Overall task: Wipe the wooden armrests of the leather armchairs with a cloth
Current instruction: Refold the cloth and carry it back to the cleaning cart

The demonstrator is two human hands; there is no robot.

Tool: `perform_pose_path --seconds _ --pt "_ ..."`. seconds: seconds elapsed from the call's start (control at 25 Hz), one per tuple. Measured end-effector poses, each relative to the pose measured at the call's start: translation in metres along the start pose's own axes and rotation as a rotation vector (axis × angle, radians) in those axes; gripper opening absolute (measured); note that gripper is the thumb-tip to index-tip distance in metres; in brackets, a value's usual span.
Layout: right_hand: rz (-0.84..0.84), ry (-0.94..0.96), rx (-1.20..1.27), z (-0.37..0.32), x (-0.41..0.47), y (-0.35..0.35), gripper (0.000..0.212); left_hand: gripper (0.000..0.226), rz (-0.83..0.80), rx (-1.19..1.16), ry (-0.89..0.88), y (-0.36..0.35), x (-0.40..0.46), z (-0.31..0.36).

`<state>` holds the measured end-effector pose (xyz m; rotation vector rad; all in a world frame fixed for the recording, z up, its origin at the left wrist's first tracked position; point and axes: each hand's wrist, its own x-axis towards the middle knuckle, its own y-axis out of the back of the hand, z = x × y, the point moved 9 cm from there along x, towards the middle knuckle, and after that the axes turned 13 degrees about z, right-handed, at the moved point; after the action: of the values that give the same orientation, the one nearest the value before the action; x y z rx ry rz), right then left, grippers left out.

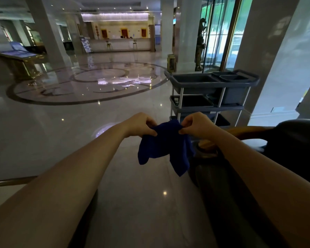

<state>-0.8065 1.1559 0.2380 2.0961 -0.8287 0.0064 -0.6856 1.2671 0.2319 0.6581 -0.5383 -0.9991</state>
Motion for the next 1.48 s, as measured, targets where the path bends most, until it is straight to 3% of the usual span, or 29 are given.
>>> perform_pose_path --seconds 0.4,0.64,0.88,1.16,1.32,1.48 --pt "-0.04 0.018 0.018 0.079 0.299 -0.039 0.013 0.021 0.107 -0.021 0.067 0.06 0.271 -0.098" --pt "-0.018 0.027 0.01 0.122 0.464 -0.086 0.006 0.021 0.09 -0.013 0.043 0.096 0.432 -0.18" --pt "0.078 -0.104 0.006 0.169 0.616 -0.104 0.014 0.026 -0.005 0.034 -0.047 0.132 0.599 -0.228" --pt "0.206 -0.226 0.001 0.247 0.751 -0.092 0.025 0.026 -0.137 0.064 -0.161 0.13 0.774 -0.248" --pt "0.253 -0.228 -0.056 0.297 0.837 -0.063 0.027 0.025 -0.123 0.03 -0.23 0.122 0.884 -0.244" --pt "0.293 -0.239 -0.142 0.335 0.912 -0.021 0.017 0.024 -0.118 0.012 -0.272 0.117 0.981 -0.224"
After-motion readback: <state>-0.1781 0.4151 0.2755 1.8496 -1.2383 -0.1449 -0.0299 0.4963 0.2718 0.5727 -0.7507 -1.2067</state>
